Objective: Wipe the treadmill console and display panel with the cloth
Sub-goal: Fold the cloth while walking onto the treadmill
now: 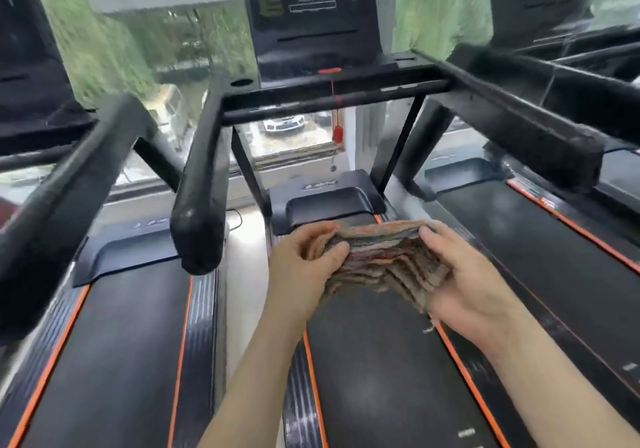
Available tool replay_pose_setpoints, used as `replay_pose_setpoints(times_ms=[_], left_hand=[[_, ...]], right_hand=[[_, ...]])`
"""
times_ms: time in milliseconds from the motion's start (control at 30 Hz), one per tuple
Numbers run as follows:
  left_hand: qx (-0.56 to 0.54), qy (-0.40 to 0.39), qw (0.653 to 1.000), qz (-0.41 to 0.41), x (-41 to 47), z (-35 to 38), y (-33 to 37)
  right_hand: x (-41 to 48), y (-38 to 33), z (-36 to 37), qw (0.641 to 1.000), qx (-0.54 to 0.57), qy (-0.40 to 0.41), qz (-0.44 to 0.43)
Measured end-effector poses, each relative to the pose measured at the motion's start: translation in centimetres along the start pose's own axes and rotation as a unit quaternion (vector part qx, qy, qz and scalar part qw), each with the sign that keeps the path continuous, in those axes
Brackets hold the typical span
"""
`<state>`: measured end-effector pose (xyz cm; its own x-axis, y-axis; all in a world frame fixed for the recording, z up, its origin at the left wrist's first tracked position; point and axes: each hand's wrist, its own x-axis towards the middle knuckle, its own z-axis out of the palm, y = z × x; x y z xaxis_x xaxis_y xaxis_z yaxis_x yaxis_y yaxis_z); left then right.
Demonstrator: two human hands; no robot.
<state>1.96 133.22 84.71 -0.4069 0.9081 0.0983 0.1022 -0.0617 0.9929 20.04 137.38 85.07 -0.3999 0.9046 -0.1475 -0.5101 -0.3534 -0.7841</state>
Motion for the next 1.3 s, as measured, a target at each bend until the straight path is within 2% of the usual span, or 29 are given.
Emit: replay_pose_setpoints(times_ms=[67,133,167,200,267,300,333,433,567,633,733,833,867,933,1000,1100,1200,1300], left_hand=[[0.054,0.014,0.998,0.009,3.8,0.6,2.6],[0.047,0.019,0.999,-0.019,6.4,0.7,5.6],[0.002,0.012,0.999,-0.048,7.6,0.5,7.0],[-0.092,-0.004,0.991,-0.098,8.7,0.3,8.3],[-0.272,-0.043,0.941,-0.197,10.5,0.0,10.8],[-0.314,-0.063,0.923,-0.215,11.2,-0.2,11.9],[-0.308,-0.089,0.921,-0.220,12.0,-0.4,12.7],[-0.187,-0.137,0.957,-0.174,14.5,-0.7,13.3],[-0.159,-0.182,0.953,-0.181,18.4,-0.4,14.1],[-0.156,-0.154,0.959,-0.177,21.1,0.0,14.1],[-0.199,-0.049,0.970,-0.130,26.0,0.3,13.4],[-0.210,0.019,0.972,-0.103,31.4,0.0,13.3],[-0.190,0.027,0.976,-0.100,33.0,0.0,13.3],[-0.148,0.044,0.984,-0.088,36.0,-0.4,13.1],[-0.128,0.066,0.987,-0.075,38.8,-0.9,12.8],[-0.132,0.090,0.984,-0.077,42.5,-1.4,12.4],[-0.108,0.063,0.989,-0.079,46.2,-1.6,12.1],[-0.097,0.074,0.990,-0.067,50.5,-2.0,11.4]], right_hand=[[3.5,-2.4,2.3,0.999,0.038,0.014,0.000],[6.3,-5.1,4.5,0.999,0.027,0.047,-0.003],[7.5,-6.5,5.6,0.998,0.012,0.067,-0.005],[8.7,-7.8,6.5,0.997,-0.006,0.082,-0.011],[10.6,-10.4,8.2,0.995,-0.034,0.089,-0.025],[11.5,-11.8,9.1,0.995,-0.053,0.074,-0.029],[12.5,-12.9,10.0,0.995,-0.084,0.050,-0.031],[15.7,-15.3,12.3,0.980,-0.196,-0.017,-0.042],[21.5,-15.9,14.0,0.949,-0.308,-0.062,-0.037],[24.3,-15.8,14.6,0.936,-0.334,-0.097,-0.047],[29.2,-15.5,14.3,0.907,-0.398,-0.125,-0.062],[34.8,-16.2,13.4,0.876,-0.461,-0.135,-0.030],[36.4,-16.6,13.2,0.880,-0.455,-0.138,-0.017],[39.6,-17.2,13.0,0.914,-0.369,-0.167,0.020],[42.3,-17.6,12.8,0.933,-0.310,-0.177,0.033],[46.6,-17.9,12.5,0.922,-0.362,-0.134,-0.007],[50.7,-18.0,12.9,0.866,-0.484,-0.087,-0.086],[55.1,-17.5,13.5,0.874,-0.465,-0.069,-0.122]])
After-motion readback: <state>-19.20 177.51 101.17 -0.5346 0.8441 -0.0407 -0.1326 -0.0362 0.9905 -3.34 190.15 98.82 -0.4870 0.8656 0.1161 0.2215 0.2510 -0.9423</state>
